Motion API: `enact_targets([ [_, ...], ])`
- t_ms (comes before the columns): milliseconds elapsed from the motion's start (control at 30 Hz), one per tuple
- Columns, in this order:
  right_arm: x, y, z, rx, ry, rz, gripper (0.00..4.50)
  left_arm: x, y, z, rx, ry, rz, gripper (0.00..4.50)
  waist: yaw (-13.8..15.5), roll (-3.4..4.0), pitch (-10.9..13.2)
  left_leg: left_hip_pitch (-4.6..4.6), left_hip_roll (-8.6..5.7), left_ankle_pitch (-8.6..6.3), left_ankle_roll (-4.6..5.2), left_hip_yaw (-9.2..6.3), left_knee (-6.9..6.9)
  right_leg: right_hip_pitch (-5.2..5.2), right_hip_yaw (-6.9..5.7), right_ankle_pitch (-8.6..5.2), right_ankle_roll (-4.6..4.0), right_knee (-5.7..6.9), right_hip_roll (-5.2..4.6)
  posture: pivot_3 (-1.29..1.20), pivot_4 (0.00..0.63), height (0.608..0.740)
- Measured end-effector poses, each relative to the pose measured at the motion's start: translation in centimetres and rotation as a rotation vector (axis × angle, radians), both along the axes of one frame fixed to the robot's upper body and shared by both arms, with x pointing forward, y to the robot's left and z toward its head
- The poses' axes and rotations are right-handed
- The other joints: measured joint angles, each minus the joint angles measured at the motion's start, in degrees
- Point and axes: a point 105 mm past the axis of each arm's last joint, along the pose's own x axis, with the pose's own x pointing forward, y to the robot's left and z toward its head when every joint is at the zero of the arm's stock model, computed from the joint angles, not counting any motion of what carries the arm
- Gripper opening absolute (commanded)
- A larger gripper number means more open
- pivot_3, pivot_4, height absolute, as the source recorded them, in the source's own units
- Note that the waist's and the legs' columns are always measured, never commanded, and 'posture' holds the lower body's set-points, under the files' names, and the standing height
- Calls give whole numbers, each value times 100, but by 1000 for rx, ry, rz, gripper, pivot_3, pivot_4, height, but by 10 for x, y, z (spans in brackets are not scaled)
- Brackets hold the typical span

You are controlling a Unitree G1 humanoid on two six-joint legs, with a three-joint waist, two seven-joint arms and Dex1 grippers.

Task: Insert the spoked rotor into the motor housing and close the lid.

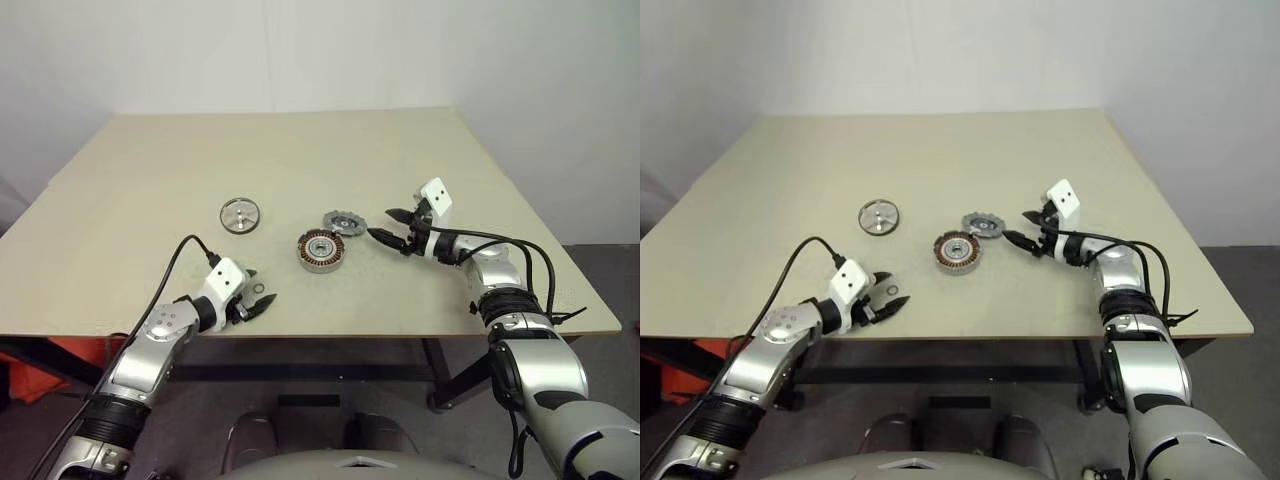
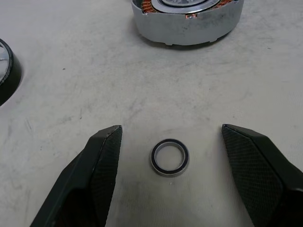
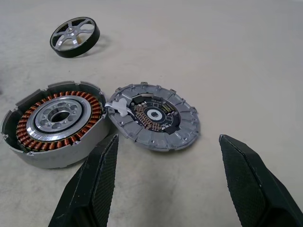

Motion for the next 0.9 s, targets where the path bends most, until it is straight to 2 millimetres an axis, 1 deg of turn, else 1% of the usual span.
enact_targets([
  [33,0,0,0,0,0,-1,3840,0,0,0,0,-2,-2,3020,-8,2,-1,0,0,0,0,0,0,0,0,0,0,0,0,0,0,740],
  [333,2,-2,1,-1,0,-7,3840,-4,4,-3,-55,19,37,3020,-65,12,-9,-1,-1,1,-2,1,0,0,-1,0,0,0,-1,0,0,740],
  [567,4,-2,4,-3,-6,-8,3840,-12,9,-6,-126,57,90,3020,-95,12,-10,-6,1,-5,7,2,-3,-8,-1,-2,-2,-5,1,0,0,740],
  [900,5,-1,6,-2,-9,-9,3840,-15,9,-6,-131,64,94,3020,-96,17,-13,-9,1,-17,24,7,-7,-7,0,-8,-1,-20,0,0,0,740],
])
